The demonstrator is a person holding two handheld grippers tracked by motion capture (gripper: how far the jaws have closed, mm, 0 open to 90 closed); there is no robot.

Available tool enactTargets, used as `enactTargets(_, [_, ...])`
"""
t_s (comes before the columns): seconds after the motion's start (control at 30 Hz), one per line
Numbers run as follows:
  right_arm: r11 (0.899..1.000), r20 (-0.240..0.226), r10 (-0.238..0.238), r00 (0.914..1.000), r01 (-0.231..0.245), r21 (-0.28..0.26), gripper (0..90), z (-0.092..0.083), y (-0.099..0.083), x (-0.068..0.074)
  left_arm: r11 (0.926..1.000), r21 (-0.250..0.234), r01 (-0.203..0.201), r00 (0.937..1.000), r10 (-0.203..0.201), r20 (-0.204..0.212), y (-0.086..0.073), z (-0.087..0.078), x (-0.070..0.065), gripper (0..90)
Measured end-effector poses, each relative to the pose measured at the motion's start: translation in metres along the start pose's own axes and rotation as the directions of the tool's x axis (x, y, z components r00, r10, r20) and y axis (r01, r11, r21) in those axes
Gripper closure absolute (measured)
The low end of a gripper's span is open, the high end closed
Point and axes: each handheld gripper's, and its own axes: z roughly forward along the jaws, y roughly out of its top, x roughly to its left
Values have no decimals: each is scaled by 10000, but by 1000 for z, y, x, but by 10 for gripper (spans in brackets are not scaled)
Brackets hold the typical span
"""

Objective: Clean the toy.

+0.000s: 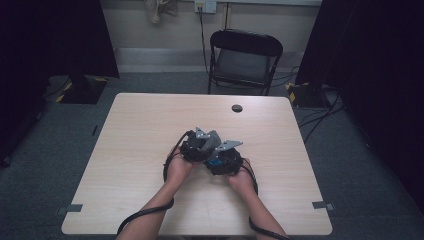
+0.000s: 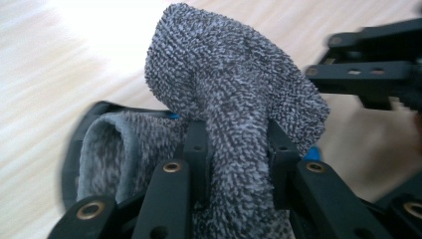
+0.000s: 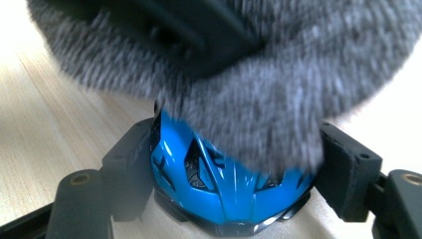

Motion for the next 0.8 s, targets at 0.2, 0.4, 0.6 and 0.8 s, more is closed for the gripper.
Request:
enactTargets(0.2, [10000,4,20,10000,-20,6,261,0,0,0,9990,172,-419,9988,415,252,0,4,-13,705])
enactTargets(0.4, [10000,7,18,10000,-18,3,262,0,0,0,9998,146,-141,9974,131,712,-1,3,-13,704])
enactTargets(0.6, [10000,9,18,10000,-18,4,261,0,0,0,9999,-13,-163,9969,164,767,-1,-2,-10,703])
enactTargets(0.8, [10000,6,22,10000,-22,2,261,0,0,0,9990,-436,93,9975,-62,703,-1,-15,1,701])
